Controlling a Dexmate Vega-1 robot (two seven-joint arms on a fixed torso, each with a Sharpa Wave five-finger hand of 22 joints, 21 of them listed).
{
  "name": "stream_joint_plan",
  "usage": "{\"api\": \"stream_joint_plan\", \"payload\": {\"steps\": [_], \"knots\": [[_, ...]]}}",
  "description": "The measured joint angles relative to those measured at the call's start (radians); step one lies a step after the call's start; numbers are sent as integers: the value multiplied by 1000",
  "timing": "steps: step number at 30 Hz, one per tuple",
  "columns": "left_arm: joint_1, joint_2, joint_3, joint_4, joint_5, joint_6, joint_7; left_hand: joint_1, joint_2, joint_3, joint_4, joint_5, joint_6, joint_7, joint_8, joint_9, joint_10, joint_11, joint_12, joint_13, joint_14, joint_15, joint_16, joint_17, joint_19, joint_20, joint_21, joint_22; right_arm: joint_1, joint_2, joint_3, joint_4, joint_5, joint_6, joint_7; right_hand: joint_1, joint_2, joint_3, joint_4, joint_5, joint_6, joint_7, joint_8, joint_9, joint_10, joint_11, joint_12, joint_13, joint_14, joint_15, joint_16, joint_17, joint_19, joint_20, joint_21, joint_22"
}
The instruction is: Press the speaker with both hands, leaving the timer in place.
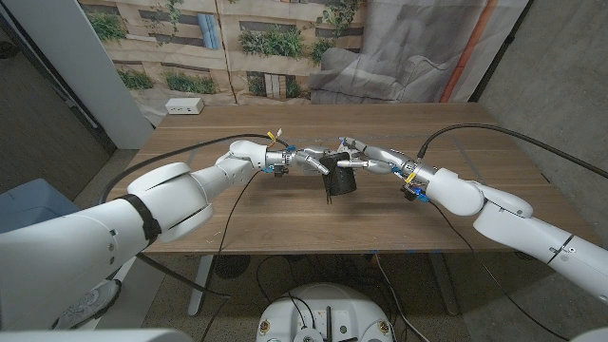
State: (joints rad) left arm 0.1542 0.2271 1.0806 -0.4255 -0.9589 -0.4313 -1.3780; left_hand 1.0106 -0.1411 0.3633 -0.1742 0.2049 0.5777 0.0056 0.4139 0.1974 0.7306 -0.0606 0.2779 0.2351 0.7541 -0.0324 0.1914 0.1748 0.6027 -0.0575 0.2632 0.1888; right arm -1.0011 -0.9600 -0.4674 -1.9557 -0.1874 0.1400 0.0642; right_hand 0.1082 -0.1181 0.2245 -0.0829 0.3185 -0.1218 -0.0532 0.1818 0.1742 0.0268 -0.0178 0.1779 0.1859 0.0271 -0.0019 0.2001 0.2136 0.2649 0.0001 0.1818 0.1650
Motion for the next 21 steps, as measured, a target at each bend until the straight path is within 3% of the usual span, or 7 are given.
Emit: {"api": "stream_joint_plan", "payload": {"steps": [21], "knots": [[0,3,22,-14,-14,-5,1,0,0,4,-4,0,12,13,0,0,18,18,0,0,11,3,2,0,3,-3,0,0,-12,-1,-5,-1,-21,-16,-19,0,0,-6,-3,7,-5,-6,8,0,0,0,4,0,0,0,0,0,4,-4,0,0]]}}
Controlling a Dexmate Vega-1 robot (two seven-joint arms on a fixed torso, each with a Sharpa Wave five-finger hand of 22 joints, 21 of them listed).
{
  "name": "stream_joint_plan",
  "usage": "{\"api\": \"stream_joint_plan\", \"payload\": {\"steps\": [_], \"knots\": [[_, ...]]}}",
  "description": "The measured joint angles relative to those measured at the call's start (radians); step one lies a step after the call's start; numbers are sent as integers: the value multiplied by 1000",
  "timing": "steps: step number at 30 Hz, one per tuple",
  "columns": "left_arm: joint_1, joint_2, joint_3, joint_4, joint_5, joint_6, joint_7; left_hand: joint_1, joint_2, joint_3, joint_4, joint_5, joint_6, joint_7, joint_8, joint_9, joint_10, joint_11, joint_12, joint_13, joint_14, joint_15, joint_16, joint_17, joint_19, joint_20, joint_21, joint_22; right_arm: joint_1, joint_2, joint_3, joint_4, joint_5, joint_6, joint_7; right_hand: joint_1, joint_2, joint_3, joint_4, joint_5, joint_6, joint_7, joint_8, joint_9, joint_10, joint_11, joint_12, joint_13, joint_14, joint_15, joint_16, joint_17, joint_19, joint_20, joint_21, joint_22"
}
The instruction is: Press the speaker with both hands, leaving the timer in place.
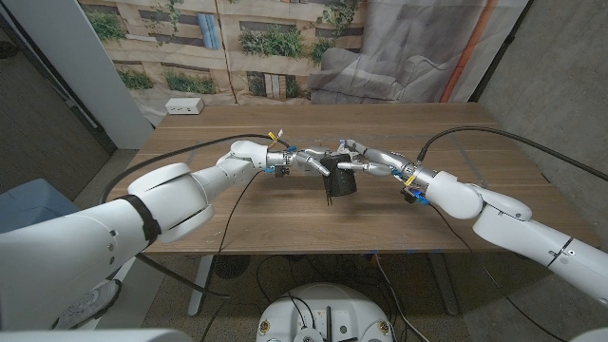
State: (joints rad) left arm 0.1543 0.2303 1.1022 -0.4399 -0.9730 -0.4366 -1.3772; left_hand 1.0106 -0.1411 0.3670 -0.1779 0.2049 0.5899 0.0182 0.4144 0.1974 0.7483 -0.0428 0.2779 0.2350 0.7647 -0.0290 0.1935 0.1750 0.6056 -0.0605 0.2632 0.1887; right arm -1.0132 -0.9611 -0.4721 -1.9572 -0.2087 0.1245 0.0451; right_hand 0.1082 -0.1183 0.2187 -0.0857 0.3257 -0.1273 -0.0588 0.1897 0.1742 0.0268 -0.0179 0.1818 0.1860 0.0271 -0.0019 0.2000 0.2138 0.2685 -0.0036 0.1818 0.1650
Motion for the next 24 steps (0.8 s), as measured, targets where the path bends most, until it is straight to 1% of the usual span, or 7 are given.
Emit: {"api": "stream_joint_plan", "payload": {"steps": [6,10,13,15,24], "knots": [[0,6,16,-9,-19,-8,0,0,0,1,-1,0,0,0,0,0,0,0,4,0,0,0,0,0,2,2,0,0,0,2,-5,2,-4,-2,-3,0,0,0,0,0,0,0,0,0,0,0,0,0,0,0,2,0,0,0,0,0],[0,9,23,-15,-29,-11,0,0,0,1,-1,0,0,0,0,5,8,8,4,0,6,-6,0,0,2,2,0,0,0,6,-7,7,-4,-2,-4,0,0,0,0,4,0,0,0,0,0,0,0,0,0,0,4,0,0,0,0,0],[0,13,31,-21,-38,-16,0,0,0,1,-1,0,0,0,0,5,9,9,8,0,7,-7,0,0,2,2,0,0,0,8,-10,10,-5,-2,-5,0,0,0,0,4,0,0,0,0,0,0,0,0,0,0,4,0,0,0,0,0],[0,15,36,-25,-42,-17,0,0,0,1,-1,0,7,8,-1,5,14,14,9,0,8,-8,0,0,2,2,5,0,1,9,-11,12,-5,-1,-6,0,0,-2,1,4,0,0,0,0,0,0,0,0,0,0,4,0,0,0,0,0],[1,22,50,-37,-58,-24,0,0,0,1,-1,0,9,9,-2,5,18,18,10,0,16,-9,-1,0,5,5,8,0,2,13,-13,20,-4,10,-12,0,0,-3,0,7,0,0,0,0,4,-4,0,0,-5,-6,4,3,0,0,0,0]]}}
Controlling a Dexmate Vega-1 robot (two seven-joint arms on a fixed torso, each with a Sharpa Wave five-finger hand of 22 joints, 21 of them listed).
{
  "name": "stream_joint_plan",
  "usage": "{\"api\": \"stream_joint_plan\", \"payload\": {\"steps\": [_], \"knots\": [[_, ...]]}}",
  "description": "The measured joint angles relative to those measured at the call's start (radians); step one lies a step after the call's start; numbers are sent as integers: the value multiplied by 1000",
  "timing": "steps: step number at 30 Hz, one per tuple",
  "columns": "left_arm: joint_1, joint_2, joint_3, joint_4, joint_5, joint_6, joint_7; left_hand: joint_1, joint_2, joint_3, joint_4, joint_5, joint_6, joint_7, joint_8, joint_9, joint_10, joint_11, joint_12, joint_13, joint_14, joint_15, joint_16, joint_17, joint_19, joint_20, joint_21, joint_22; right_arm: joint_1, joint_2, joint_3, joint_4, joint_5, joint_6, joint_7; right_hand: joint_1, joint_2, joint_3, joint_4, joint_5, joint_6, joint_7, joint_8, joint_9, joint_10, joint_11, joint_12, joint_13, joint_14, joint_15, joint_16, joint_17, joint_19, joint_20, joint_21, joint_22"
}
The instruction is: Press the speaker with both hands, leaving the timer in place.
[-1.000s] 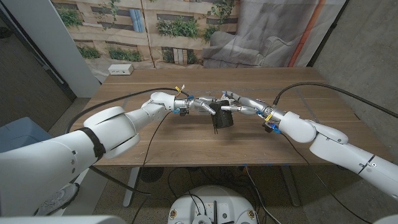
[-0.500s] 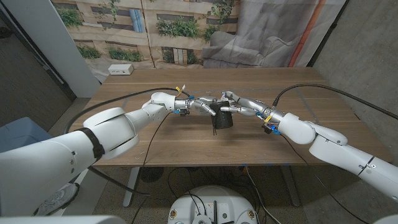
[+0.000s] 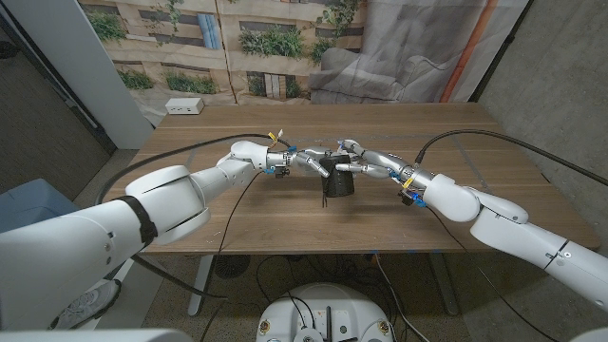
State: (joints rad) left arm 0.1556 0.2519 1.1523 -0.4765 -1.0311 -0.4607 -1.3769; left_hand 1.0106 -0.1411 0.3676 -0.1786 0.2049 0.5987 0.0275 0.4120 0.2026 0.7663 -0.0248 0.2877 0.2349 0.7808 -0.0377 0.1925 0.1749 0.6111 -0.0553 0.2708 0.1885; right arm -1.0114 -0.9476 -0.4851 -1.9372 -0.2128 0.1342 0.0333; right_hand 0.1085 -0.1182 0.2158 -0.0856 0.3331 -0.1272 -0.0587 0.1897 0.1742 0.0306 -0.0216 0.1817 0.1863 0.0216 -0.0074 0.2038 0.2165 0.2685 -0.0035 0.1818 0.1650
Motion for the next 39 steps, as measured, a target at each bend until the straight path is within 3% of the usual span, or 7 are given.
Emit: {"api": "stream_joint_plan", "payload": {"steps": [21,39], "knots": [[4,1,-1,-4,-4,-4,-3,0,0,-1,1,0,0,0,2,0,2,2,0,-1,5,-5,-5,0,2,2,0,0,-19,-12,33,-30,26,18,-10,16,16,-2,3,14,8,0,2,0,0,0,0,0,4,-4,4,0,0,0,0,0],[12,-25,-81,39,76,13,-2,0,0,1,-1,0,0,0,-2,0,4,3,-4,1,6,-6,-8,0,7,-3,0,0,-30,-15,51,-57,36,29,-9,1,12,-10,11,15,29,0,8,0,9,-2,7,0,8,0,4,0,4,4,0,0]]}}
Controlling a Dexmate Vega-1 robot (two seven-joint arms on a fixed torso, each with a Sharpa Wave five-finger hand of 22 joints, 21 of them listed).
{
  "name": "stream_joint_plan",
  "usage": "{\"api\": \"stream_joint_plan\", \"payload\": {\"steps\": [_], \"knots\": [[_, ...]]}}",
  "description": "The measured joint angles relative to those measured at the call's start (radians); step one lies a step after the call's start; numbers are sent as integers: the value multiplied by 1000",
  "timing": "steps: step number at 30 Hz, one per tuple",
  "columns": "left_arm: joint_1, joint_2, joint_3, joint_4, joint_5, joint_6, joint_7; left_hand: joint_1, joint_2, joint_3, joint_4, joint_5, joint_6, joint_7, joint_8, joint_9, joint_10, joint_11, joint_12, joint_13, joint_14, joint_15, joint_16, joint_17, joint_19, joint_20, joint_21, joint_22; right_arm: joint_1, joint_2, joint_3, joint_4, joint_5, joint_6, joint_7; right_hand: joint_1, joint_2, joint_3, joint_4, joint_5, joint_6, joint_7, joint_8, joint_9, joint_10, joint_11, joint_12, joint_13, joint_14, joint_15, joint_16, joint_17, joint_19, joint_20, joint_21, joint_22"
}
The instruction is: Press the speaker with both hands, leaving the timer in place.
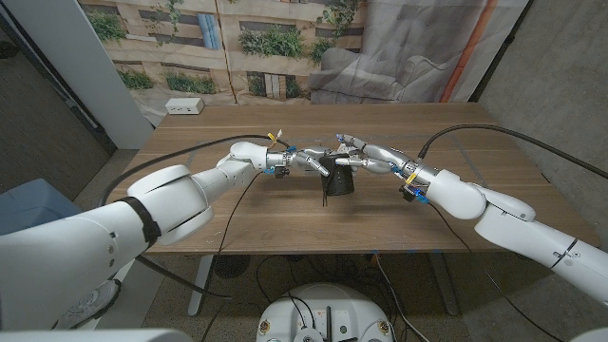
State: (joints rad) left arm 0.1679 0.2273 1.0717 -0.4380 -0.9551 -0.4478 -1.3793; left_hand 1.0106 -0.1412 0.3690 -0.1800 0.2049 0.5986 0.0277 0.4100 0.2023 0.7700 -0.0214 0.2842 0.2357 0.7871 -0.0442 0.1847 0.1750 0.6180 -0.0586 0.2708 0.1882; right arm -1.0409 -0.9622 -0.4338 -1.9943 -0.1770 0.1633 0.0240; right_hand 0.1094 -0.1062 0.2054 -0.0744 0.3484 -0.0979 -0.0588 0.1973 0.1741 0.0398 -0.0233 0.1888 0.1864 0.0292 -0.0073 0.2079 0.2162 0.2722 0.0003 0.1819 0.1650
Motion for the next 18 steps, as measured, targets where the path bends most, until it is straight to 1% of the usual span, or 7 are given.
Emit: {"api": "stream_joint_plan", "payload": {"steps": [1,6,10,12,16,17,18], "knots": [[2,-3,-18,5,4,1,0,0,0,0,0,0,0,0,0,0,0,0,0,0,0,0,0,0,0,0,0,0,-1,0,2,-1,3,2,0,0,0,0,0,0,0,0,0,0,0,0,0,0,0,0,0,0,0,0,0,0],[4,-7,-40,9,24,4,0,0,0,0,0,0,0,0,-2,0,0,0,-3,0,0,0,0,0,0,0,0,0,-9,1,11,-8,6,3,-6,0,0,0,0,0,0,0,0,0,0,0,0,0,0,0,0,0,0,0,0,0],[5,-8,-51,10,35,7,0,0,0,0,0,0,0,0,-4,0,0,0,1,0,1,-1,-1,0,0,0,0,0,-13,1,17,-10,8,3,-13,0,0,0,0,0,3,-3,0,0,1,1,0,0,0,0,0,0,0,0,0,0],[5,-8,-54,10,38,8,1,0,0,0,0,0,0,0,-4,0,0,0,1,0,1,-1,0,-1,0,0,0,0,-15,1,21,-10,9,4,-16,0,0,-4,-4,0,5,-5,0,0,5,5,0,0,0,0,0,0,0,0,0,0],[5,-8,-60,10,46,8,1,0,0,0,0,0,0,0,-5,0,0,0,2,-1,1,-1,0,-1,0,0,0,0,-19,5,28,-5,13,8,-23,0,0,-4,-4,0,6,-5,0,0,5,5,0,0,0,0,0,0,0,0,0,0],[5,-9,-63,10,47,8,1,0,0,0,0,0,0,0,-5,0,0,0,2,-1,1,0,0,-1,0,0,0,0,-20,6,30,-3,15,11,-29,0,0,-4,-4,0,10,-1,0,0,5,5,0,0,0,0,0,0,0,0,0,0],[5,-9,-64,10,49,8,1,0,0,0,0,0,0,0,-7,0,0,0,2,-1,3,1,0,-1,0,0,0,0,-21,8,32,0,16,12,-33,-5,5,-4,-4,0,11,0,0,0,9,2,0,0,0,0,0,0,0,0,0,0]]}}
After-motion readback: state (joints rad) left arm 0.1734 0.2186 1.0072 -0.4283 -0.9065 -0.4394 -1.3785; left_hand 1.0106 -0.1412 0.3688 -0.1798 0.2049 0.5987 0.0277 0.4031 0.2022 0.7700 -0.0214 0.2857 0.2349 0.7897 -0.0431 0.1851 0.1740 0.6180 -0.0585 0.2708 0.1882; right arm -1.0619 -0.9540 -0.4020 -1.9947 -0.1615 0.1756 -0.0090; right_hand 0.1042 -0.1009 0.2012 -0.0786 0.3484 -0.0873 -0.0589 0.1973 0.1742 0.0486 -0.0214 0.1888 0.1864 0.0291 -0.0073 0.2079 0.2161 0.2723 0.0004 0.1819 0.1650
